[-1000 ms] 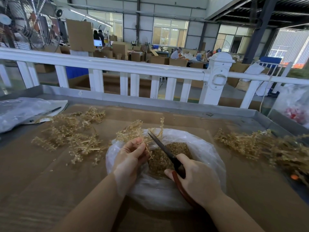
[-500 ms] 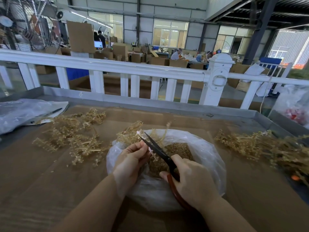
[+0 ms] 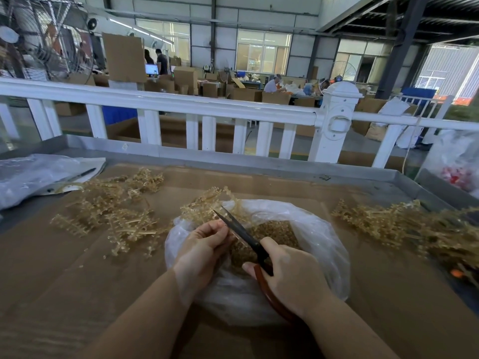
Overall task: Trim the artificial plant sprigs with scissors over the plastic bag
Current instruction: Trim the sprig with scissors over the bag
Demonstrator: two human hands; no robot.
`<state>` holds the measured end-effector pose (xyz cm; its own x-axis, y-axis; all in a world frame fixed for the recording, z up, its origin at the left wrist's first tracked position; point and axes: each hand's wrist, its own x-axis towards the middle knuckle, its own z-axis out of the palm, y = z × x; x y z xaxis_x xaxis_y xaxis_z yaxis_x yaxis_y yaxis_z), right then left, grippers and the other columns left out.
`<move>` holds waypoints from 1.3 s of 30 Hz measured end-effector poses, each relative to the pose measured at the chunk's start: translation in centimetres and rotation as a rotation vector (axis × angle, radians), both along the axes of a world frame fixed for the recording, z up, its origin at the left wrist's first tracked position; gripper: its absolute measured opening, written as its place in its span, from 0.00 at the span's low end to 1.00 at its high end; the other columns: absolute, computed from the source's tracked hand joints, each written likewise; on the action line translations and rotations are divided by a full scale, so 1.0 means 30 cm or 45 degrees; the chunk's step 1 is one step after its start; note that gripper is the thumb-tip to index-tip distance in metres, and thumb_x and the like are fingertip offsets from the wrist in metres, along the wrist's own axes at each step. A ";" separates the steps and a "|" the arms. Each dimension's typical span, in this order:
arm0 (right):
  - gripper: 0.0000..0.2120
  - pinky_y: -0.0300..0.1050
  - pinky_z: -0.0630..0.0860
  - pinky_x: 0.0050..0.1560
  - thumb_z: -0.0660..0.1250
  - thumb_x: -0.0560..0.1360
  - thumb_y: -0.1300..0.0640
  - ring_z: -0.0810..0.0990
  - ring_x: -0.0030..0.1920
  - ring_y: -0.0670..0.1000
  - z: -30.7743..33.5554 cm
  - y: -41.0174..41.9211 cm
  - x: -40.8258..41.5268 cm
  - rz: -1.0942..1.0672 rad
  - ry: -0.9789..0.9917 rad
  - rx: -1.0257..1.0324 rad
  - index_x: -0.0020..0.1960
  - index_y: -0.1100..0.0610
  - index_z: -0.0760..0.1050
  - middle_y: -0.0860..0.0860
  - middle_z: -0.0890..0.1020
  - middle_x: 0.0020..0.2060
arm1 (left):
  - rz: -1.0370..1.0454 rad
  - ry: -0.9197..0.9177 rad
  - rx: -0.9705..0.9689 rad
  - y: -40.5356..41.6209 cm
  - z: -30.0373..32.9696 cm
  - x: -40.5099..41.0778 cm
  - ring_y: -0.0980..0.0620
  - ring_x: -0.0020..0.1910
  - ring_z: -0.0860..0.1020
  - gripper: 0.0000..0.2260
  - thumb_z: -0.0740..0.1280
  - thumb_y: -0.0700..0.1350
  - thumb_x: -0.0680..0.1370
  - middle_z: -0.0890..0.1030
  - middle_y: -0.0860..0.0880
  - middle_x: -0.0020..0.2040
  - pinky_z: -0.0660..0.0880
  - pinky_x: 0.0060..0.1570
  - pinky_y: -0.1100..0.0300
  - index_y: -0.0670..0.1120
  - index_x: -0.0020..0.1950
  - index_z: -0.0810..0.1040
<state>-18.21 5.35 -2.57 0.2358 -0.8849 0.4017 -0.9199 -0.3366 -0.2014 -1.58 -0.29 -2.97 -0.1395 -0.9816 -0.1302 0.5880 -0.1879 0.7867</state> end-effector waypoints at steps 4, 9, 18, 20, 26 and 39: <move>0.19 0.37 0.71 0.37 0.56 0.74 0.32 0.77 0.37 0.45 -0.006 0.000 -0.004 0.016 -0.017 -0.008 0.51 0.47 0.69 0.44 0.76 0.35 | -0.033 -0.012 -0.025 0.010 0.005 0.002 0.52 0.40 0.82 0.10 0.63 0.31 0.76 0.83 0.43 0.40 0.80 0.43 0.63 0.41 0.38 0.78; 0.17 0.34 0.63 0.33 0.57 0.74 0.33 0.72 0.33 0.43 -0.001 0.000 -0.012 0.061 -0.022 -0.018 0.48 0.47 0.70 0.42 0.73 0.32 | -0.006 -0.086 -0.018 0.018 0.009 -0.005 0.51 0.40 0.80 0.10 0.62 0.31 0.77 0.81 0.43 0.38 0.79 0.45 0.63 0.40 0.38 0.77; 0.17 0.31 0.65 0.33 0.57 0.75 0.34 0.73 0.33 0.42 0.002 0.003 -0.016 0.102 -0.027 0.004 0.49 0.47 0.70 0.42 0.75 0.34 | -0.076 -0.126 -0.009 0.025 0.008 0.002 0.52 0.35 0.80 0.08 0.64 0.31 0.75 0.81 0.43 0.37 0.80 0.38 0.64 0.40 0.38 0.78; 0.16 0.30 0.63 0.32 0.57 0.75 0.35 0.72 0.34 0.42 0.006 0.004 -0.015 0.104 -0.027 0.003 0.49 0.47 0.69 0.42 0.75 0.35 | -0.093 -0.106 -0.013 0.022 0.007 0.002 0.52 0.35 0.80 0.07 0.65 0.32 0.74 0.81 0.44 0.37 0.80 0.40 0.64 0.40 0.38 0.77; 0.16 0.30 0.63 0.33 0.57 0.76 0.36 0.73 0.35 0.42 0.011 0.007 -0.010 0.105 -0.029 0.025 0.51 0.47 0.69 0.42 0.75 0.36 | -0.137 -0.074 -0.024 0.024 0.002 0.013 0.50 0.41 0.82 0.06 0.68 0.36 0.67 0.84 0.43 0.42 0.79 0.46 0.60 0.41 0.43 0.78; 0.18 0.33 0.63 0.34 0.57 0.75 0.34 0.71 0.33 0.42 -0.003 0.004 -0.009 0.084 -0.013 0.002 0.52 0.48 0.70 0.41 0.73 0.34 | 0.012 -0.059 0.042 0.015 -0.003 0.008 0.51 0.38 0.83 0.09 0.63 0.29 0.75 0.83 0.43 0.38 0.80 0.38 0.63 0.41 0.39 0.76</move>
<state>-18.49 5.47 -2.66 0.2896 -0.8683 0.4028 -0.8937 -0.3960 -0.2111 -1.33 0.17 -3.05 -0.1234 -0.9779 -0.1687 0.5530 -0.2089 0.8066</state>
